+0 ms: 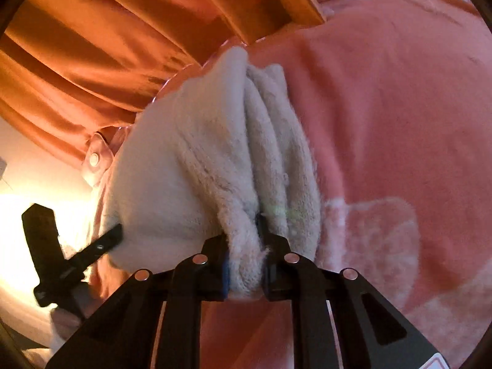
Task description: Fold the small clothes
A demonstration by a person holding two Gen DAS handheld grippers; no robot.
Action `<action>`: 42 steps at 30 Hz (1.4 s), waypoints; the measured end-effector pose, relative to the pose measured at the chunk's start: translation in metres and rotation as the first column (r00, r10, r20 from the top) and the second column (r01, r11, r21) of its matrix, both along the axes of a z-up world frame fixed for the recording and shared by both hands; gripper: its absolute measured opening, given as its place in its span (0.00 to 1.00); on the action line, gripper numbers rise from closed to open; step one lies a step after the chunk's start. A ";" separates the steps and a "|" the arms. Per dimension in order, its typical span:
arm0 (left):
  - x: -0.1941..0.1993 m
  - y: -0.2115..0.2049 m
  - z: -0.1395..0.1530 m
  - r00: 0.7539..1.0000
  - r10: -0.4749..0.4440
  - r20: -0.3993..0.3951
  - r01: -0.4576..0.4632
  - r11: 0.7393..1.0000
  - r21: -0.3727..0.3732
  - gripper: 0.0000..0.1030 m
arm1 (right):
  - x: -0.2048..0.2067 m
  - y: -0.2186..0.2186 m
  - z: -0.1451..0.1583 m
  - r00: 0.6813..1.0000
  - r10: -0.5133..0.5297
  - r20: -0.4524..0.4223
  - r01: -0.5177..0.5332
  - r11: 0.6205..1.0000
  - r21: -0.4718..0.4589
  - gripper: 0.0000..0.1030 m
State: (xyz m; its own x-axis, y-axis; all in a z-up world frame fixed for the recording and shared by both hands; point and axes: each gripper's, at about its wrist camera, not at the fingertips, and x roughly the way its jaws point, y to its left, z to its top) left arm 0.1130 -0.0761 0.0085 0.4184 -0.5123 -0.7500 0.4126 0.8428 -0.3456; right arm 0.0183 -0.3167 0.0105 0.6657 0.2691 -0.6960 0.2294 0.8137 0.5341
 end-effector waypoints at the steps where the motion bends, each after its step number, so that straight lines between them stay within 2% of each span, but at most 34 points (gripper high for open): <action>1: 0.000 0.000 0.001 1.000 -0.001 0.004 0.001 1.000 0.003 0.74 | -0.002 0.001 0.010 1.000 -0.016 0.009 0.016 1.000 -0.014 0.23; 4: -0.001 -0.001 0.003 1.000 0.000 0.017 0.000 1.000 0.006 0.74 | 0.008 0.004 0.043 0.998 -0.041 0.050 0.047 0.991 -0.123 0.32; 6: -0.001 0.000 0.002 1.000 0.002 0.019 -0.002 1.000 0.001 0.74 | 0.031 0.004 0.055 0.997 -0.042 0.070 0.054 0.982 -0.183 0.52; 8: -0.002 -0.001 0.002 1.000 -0.002 0.025 0.002 1.000 0.004 0.75 | 0.057 0.001 0.054 0.998 -0.032 0.053 0.042 0.981 -0.189 0.53; 11: -0.002 -0.001 0.002 0.999 -0.011 0.037 0.011 1.000 0.010 0.76 | 0.103 0.005 0.032 0.999 0.011 -0.035 -0.017 0.984 -0.177 0.53; 12: -0.003 -0.002 0.002 0.999 -0.013 0.045 0.012 1.000 0.018 0.77 | 0.114 0.009 0.023 0.997 0.027 -0.069 -0.040 0.982 -0.186 0.44; 13: -0.002 -0.002 0.003 0.999 -0.013 0.052 0.012 1.000 0.023 0.77 | 0.118 0.013 0.021 0.997 0.034 -0.067 -0.046 0.981 -0.190 0.33; 14: -0.002 -0.002 0.004 0.998 -0.014 0.059 0.012 0.999 0.029 0.77 | 0.118 0.015 0.023 0.998 0.039 -0.047 -0.047 0.982 -0.184 0.09; 16: -0.003 -0.003 0.006 0.997 -0.019 0.074 0.016 0.999 0.047 0.77 | 0.102 0.013 0.048 0.998 0.013 0.064 0.000 0.981 -0.196 0.09; 18: -0.005 -0.003 0.008 0.997 -0.023 0.078 0.019 0.998 0.052 0.77 | 0.088 0.003 0.060 0.992 -0.024 0.122 0.050 0.976 -0.210 0.08; 19: -0.006 -0.003 0.009 0.997 -0.027 0.074 0.023 0.999 0.045 0.77 | 0.087 -0.003 0.054 0.994 -0.034 0.108 0.056 0.976 -0.211 0.08; 21: -0.008 -0.005 0.009 0.997 -0.039 0.068 0.036 0.998 0.043 0.77 | 0.101 -0.009 0.018 0.999 -0.030 -0.032 0.021 0.968 -0.251 0.08; 22: -0.009 -0.007 0.008 0.997 -0.043 0.070 0.040 0.998 0.048 0.77 | 0.105 -0.009 -0.004 0.997 -0.006 -0.083 -0.014 0.971 -0.238 0.08; 23: -0.010 -0.008 0.008 0.996 -0.048 0.074 0.044 0.998 0.055 0.77 | 0.102 -0.011 -0.005 0.999 -0.020 -0.050 0.008 0.973 -0.229 0.08; 26: -0.011 -0.010 0.007 0.995 -0.043 0.085 0.037 0.997 0.070 0.79 | 0.087 -0.011 0.019 0.997 -0.071 -0.004 0.069 0.978 -0.199 0.12; 28: -0.010 -0.008 0.007 0.996 -0.031 0.078 0.026 0.997 0.066 0.80 | 0.064 -0.002 0.045 0.994 -0.089 0.067 0.103 0.964 -0.247 0.12; 30: -0.008 -0.008 0.005 0.997 -0.029 0.070 0.024 0.998 0.060 0.81 | 0.042 0.014 0.068 0.991 -0.063 0.115 0.094 0.952 -0.291 0.18; 32: -0.008 -0.008 0.005 0.997 -0.029 0.072 0.024 0.998 0.062 0.81 | 0.032 0.036 0.071 0.995 0.001 0.097 0.029 0.951 -0.309 0.18; 34: -0.009 -0.008 0.006 0.997 -0.028 0.077 0.023 0.997 0.067 0.81 | 0.028 0.053 0.060 0.999 0.041 0.032 -0.027 0.933 -0.359 0.17; 35: -0.009 -0.009 0.006 0.996 -0.028 0.080 0.022 0.997 0.069 0.81 | 0.032 0.061 0.039 0.997 0.055 -0.058 -0.074 0.911 -0.407 0.17; 37: -0.010 -0.009 0.005 0.996 -0.029 0.080 0.023 0.997 0.069 0.82 | 0.036 0.060 0.006 0.987 0.070 -0.146 -0.123 0.908 -0.400 0.11; 38: -0.010 -0.009 0.004 0.997 -0.029 0.077 0.024 0.997 0.071 0.82 | 0.034 0.058 0.002 0.990 0.061 -0.124 -0.105 0.916 -0.388 0.10; 42: -0.009 -0.008 0.003 0.997 -0.021 0.080 0.016 0.998 0.068 0.83 | 0.020 0.053 0.029 0.999 0.023 -0.041 -0.036 0.937 -0.348 0.10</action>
State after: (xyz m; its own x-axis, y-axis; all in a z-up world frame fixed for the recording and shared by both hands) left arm 0.1042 -0.0840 0.0119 0.4694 -0.4701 -0.7475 0.4526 0.8549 -0.2534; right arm 0.0384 -0.2636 0.0396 0.6343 0.0246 -0.7727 0.2162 0.9540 0.2079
